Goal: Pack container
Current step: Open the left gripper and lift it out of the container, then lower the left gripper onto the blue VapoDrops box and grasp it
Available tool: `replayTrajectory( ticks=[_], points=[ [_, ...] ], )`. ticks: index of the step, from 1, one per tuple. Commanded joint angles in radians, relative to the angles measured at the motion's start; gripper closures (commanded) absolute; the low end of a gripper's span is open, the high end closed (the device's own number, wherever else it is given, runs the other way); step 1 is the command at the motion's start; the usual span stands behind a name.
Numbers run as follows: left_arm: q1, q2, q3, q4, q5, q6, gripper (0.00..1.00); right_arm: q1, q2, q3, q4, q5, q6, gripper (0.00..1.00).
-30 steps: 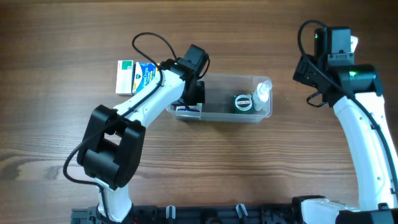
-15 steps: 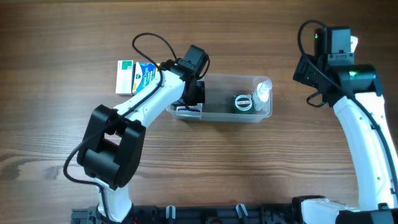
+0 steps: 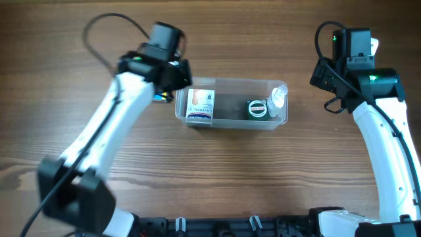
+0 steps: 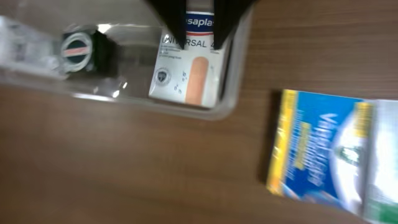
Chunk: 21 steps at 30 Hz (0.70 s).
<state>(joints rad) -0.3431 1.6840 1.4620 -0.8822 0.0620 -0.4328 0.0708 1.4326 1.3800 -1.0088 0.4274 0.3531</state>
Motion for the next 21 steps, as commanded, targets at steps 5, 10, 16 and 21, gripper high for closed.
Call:
replayTrajectory(
  ticks=[5,10,16,21],
  points=[
    [0.144,-0.089,0.016,-0.028,-0.039,0.086,0.7,-0.003,0.004,0.014,0.003,0.019,-0.011,0.0],
    [0.209,-0.013,0.015,-0.023,-0.056,0.09,0.22,-0.003,0.004,0.014,0.003,0.019,-0.011,0.0],
    [0.222,0.081,0.015,0.031,-0.055,0.271,0.03,-0.003,0.004,0.014,0.003,0.019,-0.011,0.0],
    [0.222,0.13,0.015,0.058,-0.056,0.323,0.02,-0.003,0.004,0.014,0.003,0.019,-0.011,0.0]
  ],
)
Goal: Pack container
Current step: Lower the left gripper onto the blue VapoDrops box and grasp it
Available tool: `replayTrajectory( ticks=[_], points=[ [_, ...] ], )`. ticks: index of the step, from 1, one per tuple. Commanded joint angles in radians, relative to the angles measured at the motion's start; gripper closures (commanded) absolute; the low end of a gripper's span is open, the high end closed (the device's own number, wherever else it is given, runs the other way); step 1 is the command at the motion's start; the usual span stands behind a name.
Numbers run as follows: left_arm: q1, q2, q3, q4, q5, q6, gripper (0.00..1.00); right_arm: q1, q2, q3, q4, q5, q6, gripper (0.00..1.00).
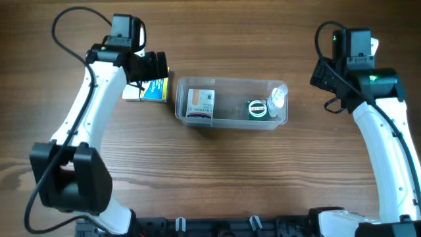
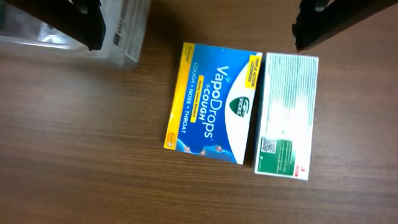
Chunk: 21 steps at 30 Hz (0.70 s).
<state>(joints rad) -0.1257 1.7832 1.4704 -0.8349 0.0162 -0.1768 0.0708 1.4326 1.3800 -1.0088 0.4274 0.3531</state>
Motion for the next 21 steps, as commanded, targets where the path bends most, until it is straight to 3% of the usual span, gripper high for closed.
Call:
replayTrajectory(
  ticks=[1,21],
  points=[
    [0.005,0.041,0.007,0.011,-0.01,0.069,0.03,-0.003,0.004,0.014,0.003,0.019,-0.011,0.0],
    [0.004,0.246,0.004,0.057,-0.005,0.121,0.03,-0.003,0.004,0.014,0.003,0.019,-0.011,0.0]
  ],
)
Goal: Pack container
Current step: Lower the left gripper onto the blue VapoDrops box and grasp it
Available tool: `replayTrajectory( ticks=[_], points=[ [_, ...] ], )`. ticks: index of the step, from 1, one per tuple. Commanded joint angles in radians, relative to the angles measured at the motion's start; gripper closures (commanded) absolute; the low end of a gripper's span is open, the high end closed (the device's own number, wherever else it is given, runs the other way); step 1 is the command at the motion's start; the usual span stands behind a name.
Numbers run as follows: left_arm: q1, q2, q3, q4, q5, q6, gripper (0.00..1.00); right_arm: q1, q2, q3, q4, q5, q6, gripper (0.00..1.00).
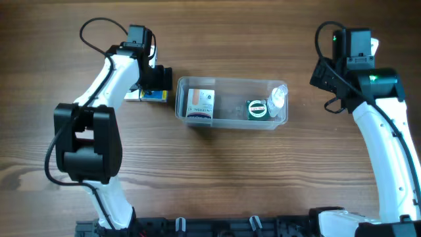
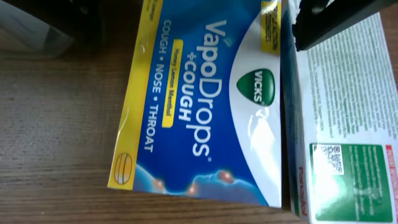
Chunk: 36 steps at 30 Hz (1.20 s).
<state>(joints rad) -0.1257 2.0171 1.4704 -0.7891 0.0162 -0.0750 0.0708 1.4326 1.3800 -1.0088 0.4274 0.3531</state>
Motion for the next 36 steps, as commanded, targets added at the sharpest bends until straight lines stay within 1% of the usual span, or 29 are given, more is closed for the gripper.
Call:
replayTrajectory(
  ticks=[1,8,13,21,25,29,31,36],
  points=[
    [0.004,0.013,0.002,0.014,-0.005,0.019,0.03,-0.003,0.004,0.014,0.003,0.019,-0.01,0.0],
    [0.004,0.032,0.001,0.023,0.029,0.019,0.04,-0.003,0.004,0.014,0.003,0.019,-0.01,0.0],
    [0.004,0.032,0.001,0.014,0.029,0.019,0.07,-0.003,0.004,0.014,0.003,0.019,-0.011,0.0],
    [0.004,0.033,-0.06,0.075,0.028,0.019,0.05,-0.003,0.004,0.014,0.003,0.019,-0.01,0.0],
    [0.004,0.033,-0.061,0.075,0.028,0.019,0.05,-0.003,0.004,0.014,0.003,0.019,-0.01,0.0],
    [0.004,0.033,-0.077,0.076,0.028,0.019,0.06,-0.003,0.004,0.014,0.003,0.019,-0.01,0.0],
    [0.004,0.033,-0.091,0.079,0.028,0.019,0.09,-0.003,0.004,0.014,0.003,0.019,-0.011,0.0],
    [0.004,0.033,-0.115,0.095,0.028,0.019,0.08,-0.003,0.004,0.014,0.003,0.019,-0.011,0.0]
  ],
)
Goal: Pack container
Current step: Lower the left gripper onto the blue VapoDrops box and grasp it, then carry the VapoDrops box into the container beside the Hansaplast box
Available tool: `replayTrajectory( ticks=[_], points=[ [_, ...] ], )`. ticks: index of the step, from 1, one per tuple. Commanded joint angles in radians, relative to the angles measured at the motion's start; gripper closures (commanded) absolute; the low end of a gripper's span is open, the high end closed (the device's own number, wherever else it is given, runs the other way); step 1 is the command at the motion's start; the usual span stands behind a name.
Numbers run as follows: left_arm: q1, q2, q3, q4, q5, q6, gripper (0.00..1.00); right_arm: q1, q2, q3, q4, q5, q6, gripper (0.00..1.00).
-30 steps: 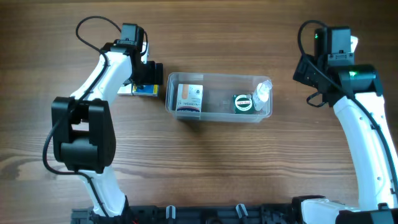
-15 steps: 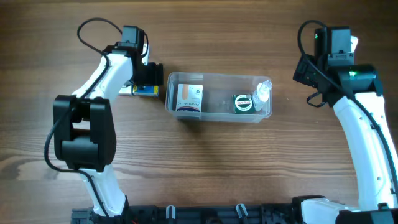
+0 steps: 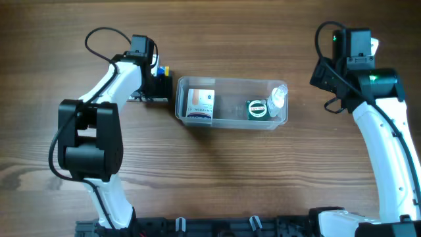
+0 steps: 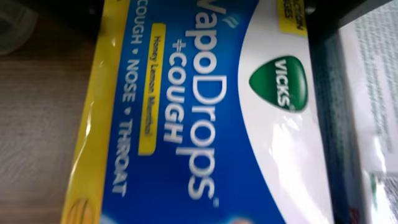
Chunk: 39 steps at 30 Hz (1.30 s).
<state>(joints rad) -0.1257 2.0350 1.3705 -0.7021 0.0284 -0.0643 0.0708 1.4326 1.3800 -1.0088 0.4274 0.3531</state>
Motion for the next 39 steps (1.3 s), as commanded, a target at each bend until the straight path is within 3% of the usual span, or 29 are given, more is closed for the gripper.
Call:
replayTrajectory(
  ticks=[1,9,25,34,39],
  points=[
    [0.004,0.015,-0.015,0.011,0.016,0.008,0.08,-0.003,0.004,0.014,0.003,0.019,-0.01,0.0],
    [0.004,0.015,-0.015,0.016,0.016,0.008,0.21,-0.003,0.004,0.014,0.003,0.019,-0.01,0.0],
    [0.004,-0.058,0.089,-0.064,0.016,0.003,0.27,-0.003,0.004,0.014,0.003,0.019,-0.011,0.0],
    [0.003,-0.237,0.122,-0.167,0.036,-0.129,0.23,-0.003,0.004,0.014,0.003,0.019,-0.011,0.0],
    [-0.001,-0.361,0.122,-0.175,0.174,-0.191,0.27,-0.003,0.004,0.014,0.003,0.019,-0.011,0.0]
  ],
)
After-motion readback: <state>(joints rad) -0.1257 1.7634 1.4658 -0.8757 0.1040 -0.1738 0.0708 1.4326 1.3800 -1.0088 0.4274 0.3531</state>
